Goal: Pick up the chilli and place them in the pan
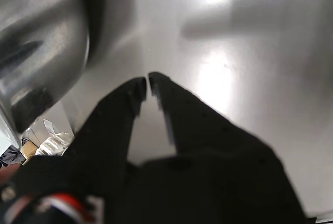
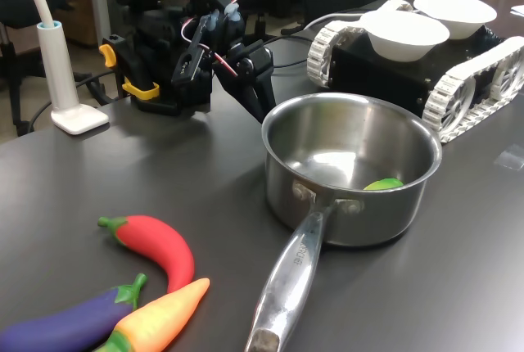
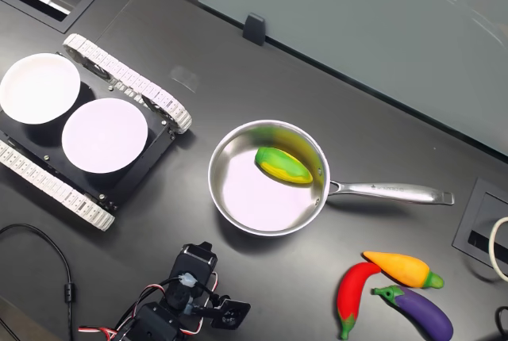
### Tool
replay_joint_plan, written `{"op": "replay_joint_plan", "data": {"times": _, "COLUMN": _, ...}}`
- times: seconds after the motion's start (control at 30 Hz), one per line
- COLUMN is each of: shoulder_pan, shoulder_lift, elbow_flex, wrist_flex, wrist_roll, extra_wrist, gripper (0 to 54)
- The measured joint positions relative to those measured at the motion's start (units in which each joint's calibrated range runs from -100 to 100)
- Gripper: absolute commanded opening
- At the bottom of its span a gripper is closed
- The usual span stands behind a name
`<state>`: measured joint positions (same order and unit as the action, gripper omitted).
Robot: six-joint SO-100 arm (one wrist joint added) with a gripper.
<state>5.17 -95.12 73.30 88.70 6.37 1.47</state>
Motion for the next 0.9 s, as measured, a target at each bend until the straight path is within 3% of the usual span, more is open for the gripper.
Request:
{"op": "replay_joint_plan", "data": {"times": 0.5, "shoulder_pan": -0.1, "shoulder_lift": 0.0, "elbow_flex": -0.4, "wrist_flex": 1.0, "wrist_roll": 1.8, "extra_wrist": 0.0, "gripper": 0.0}}
{"op": "replay_joint_plan", "data": {"times": 0.9, "shoulder_pan": -1.3, "shoulder_lift": 1.2, "elbow_flex": -10.0, "wrist_flex": 4.0, "wrist_roll": 2.8, "extra_wrist": 0.0, "gripper": 0.0}}
